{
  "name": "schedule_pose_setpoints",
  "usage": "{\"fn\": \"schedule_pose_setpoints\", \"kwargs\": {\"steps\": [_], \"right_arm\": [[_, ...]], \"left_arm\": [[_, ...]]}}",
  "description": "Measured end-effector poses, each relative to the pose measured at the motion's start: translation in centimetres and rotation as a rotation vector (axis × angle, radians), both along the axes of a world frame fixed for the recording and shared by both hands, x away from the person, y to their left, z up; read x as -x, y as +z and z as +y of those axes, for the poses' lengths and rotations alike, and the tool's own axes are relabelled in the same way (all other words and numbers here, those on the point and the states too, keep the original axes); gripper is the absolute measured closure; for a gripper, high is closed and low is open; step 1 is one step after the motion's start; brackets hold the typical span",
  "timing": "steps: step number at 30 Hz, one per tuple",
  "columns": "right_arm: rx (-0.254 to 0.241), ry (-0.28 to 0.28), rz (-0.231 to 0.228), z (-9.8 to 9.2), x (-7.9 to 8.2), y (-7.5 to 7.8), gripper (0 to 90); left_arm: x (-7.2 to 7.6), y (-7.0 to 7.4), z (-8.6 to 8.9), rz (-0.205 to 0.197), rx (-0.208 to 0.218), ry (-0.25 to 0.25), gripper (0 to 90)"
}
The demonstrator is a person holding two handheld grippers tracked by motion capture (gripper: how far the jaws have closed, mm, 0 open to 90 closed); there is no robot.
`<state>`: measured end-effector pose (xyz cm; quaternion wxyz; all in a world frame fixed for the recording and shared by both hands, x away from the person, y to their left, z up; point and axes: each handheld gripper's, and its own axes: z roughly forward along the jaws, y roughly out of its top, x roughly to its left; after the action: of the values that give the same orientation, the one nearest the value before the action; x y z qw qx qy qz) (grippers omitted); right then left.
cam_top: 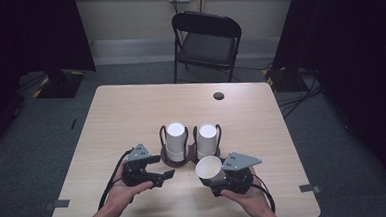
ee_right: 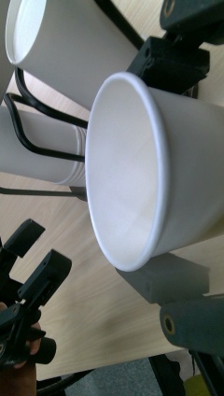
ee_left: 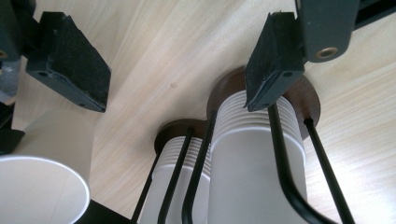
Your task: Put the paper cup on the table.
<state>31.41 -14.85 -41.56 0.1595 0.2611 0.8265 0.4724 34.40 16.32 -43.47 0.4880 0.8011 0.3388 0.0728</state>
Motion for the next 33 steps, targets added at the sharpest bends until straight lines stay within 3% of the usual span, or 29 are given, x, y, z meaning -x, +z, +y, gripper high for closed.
{"fn": "schedule_pose_setpoints", "kwargs": {"steps": [8, 10, 14, 22, 26, 33], "right_arm": [[-0.026, -0.049, -0.003, -1.4, -0.5, 0.1, 24.8], [-0.043, -0.061, 0.001, -1.9, -0.7, 0.1, 24.9], [-0.060, -0.082, -0.011, -3.0, -0.9, 0.5, 24.9], [-0.087, -0.147, -0.006, -4.7, -1.6, 0.7, 25.1], [-0.101, -0.180, -0.003, -5.3, -2.0, 0.8, 25.2], [-0.129, -0.253, -0.023, -6.1, -3.1, 1.7, 25.2]], "left_arm": [[-0.3, -0.8, 0.5, 0.000, -0.008, -0.003, 21.4], [-0.2, -0.9, 0.7, -0.023, -0.013, -0.022, 21.3], [-0.2, -0.6, 1.3, -0.048, -0.012, -0.013, 21.2], [-0.3, -1.0, 1.9, -0.040, -0.024, -0.003, 18.1], [-0.1, -1.1, 2.2, -0.060, -0.032, 0.016, 16.2], [-0.3, -1.1, 2.2, -0.051, -0.032, 0.023, 16.2]]}}
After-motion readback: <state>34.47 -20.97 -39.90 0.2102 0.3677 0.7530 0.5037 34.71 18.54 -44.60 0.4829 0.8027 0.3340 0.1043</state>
